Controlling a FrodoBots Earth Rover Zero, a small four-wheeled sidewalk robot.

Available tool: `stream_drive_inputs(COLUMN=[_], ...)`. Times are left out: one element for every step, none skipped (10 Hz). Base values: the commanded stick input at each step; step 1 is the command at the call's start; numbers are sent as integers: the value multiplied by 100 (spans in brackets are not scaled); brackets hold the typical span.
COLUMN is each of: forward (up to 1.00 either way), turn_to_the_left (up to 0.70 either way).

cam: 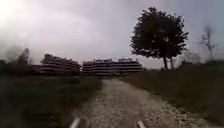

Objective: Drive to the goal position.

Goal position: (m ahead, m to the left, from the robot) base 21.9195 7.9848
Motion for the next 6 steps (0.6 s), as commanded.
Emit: stream_drive_inputs(forward=[70,70,70,70,70,70], turn_to_the_left=[0,0,0,-17,-28,-27])
